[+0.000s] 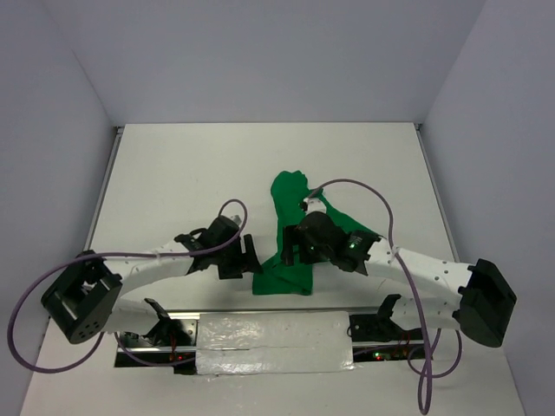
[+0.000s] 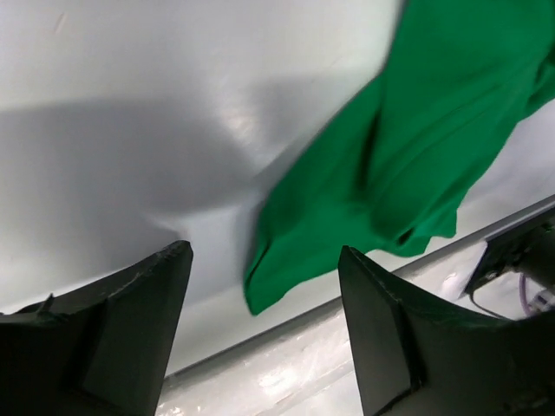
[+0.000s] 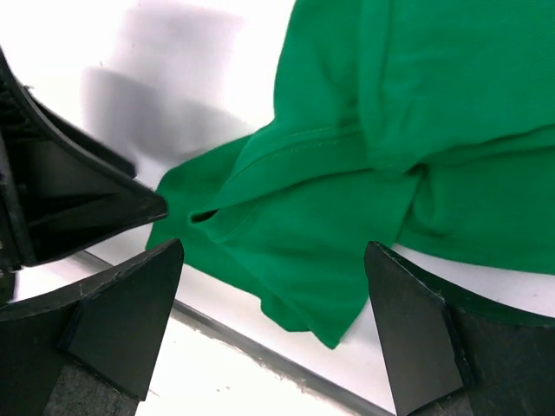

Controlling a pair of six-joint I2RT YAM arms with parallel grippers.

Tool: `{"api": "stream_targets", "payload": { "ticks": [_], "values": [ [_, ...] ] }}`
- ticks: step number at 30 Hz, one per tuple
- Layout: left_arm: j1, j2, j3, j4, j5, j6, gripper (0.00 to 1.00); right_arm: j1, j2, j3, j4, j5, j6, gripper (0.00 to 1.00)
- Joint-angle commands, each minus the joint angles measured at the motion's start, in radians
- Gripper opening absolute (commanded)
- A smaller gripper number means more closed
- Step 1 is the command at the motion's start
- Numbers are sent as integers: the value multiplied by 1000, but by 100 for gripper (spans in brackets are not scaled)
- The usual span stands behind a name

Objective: Fold and stack the t-shirts
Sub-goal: Flatten out the tshirt

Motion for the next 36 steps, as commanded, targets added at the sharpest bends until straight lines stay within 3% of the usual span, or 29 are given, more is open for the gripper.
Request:
{"api": "stream_targets", "payload": {
  "ticks": [1,6,10,12,14,15,17,20,23,24,28,30,36],
  "values": [
    [-1,-92,-104,39,16,-139,80,84,8,11,22,147,35,92],
    [18,-229,-160,14,-44,-206,82,219,163,111,7,215,36,92],
    [91,-313,-123,-95,-104,-186,84,296,309,189,4,278,38,94],
    [156,-353,-105,-141,-116,-161,85,296,384,205,-33,357,79,88],
    [206,-379,-79,-187,-125,-115,86,290,427,221,-58,431,122,72],
    [220,-385,-72,-197,-130,-101,86,287,435,232,-94,497,134,33],
    [257,-388,-49,-228,-133,-71,87,273,429,270,-122,531,134,0],
    [289,-388,-11,-250,-139,-35,88,273,360,294,-183,585,128,0],
    [306,-378,30,-257,-145,-6,89,254,145,266,-220,603,119,0],
    [308,-370,50,-253,-141,1,89,203,19,260,-220,567,102,0],
    [309,-283,78,-170,-80,18,88,-28,-183,313,-196,386,-58,0],
    [306,-220,78,-69,-17,17,88,-119,-188,391,-205,356,-121,0],
    [306,-57,86,180,118,11,89,-217,-121,519,-204,298,-189,0]
  ]
}}
